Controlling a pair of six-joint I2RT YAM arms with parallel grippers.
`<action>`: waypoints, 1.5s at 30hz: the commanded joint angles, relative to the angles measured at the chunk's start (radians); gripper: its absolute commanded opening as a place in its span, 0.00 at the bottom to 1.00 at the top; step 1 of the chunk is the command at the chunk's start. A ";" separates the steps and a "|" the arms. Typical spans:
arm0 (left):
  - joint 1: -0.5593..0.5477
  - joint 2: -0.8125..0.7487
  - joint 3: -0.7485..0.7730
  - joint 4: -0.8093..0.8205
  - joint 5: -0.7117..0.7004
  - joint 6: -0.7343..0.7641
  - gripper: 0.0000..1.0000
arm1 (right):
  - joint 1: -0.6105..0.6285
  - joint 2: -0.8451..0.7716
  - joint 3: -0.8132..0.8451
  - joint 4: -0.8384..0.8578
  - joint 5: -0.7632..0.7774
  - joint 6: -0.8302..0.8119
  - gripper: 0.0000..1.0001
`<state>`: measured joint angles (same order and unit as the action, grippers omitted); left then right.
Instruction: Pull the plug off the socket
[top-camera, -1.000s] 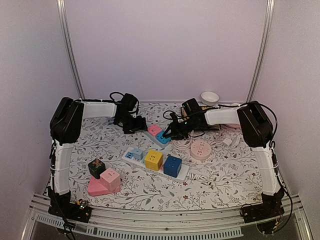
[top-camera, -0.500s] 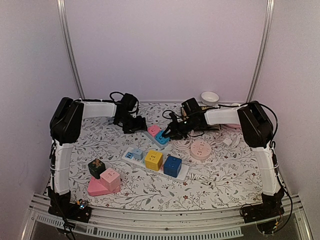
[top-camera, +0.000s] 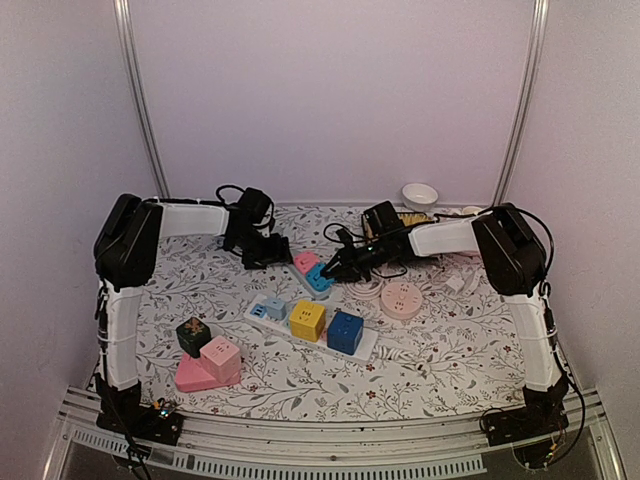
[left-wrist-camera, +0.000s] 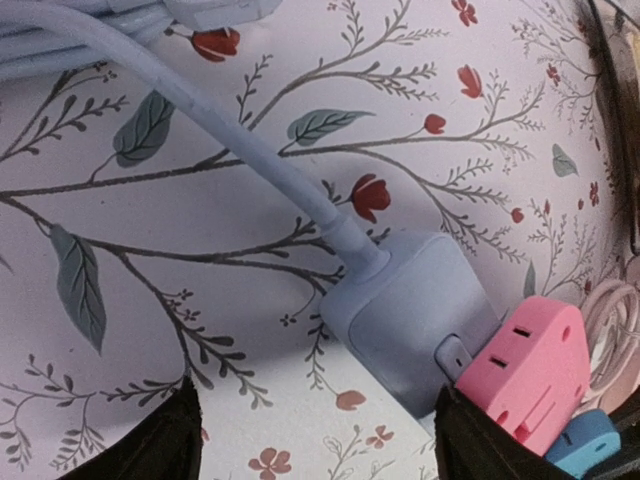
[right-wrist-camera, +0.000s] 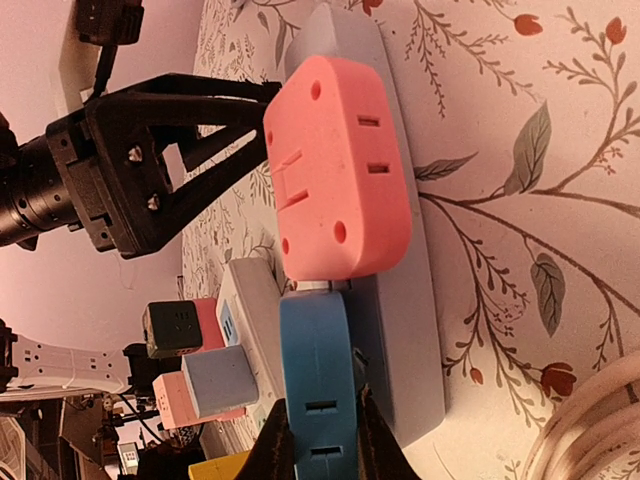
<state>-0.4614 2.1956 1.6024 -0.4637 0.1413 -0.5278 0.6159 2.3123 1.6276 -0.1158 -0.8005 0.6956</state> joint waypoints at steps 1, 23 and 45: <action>0.013 -0.074 -0.014 0.010 0.064 -0.009 0.81 | 0.019 -0.012 -0.031 0.014 -0.006 0.015 0.04; -0.021 -0.023 -0.054 0.023 0.128 0.044 0.82 | 0.018 0.014 0.009 0.047 -0.045 0.075 0.04; -0.012 -0.034 -0.236 0.073 0.106 0.052 0.81 | 0.003 0.022 -0.015 0.444 -0.219 0.399 0.04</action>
<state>-0.4664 2.1239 1.4391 -0.2855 0.2802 -0.5022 0.6189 2.3539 1.6073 0.0887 -0.9348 1.0012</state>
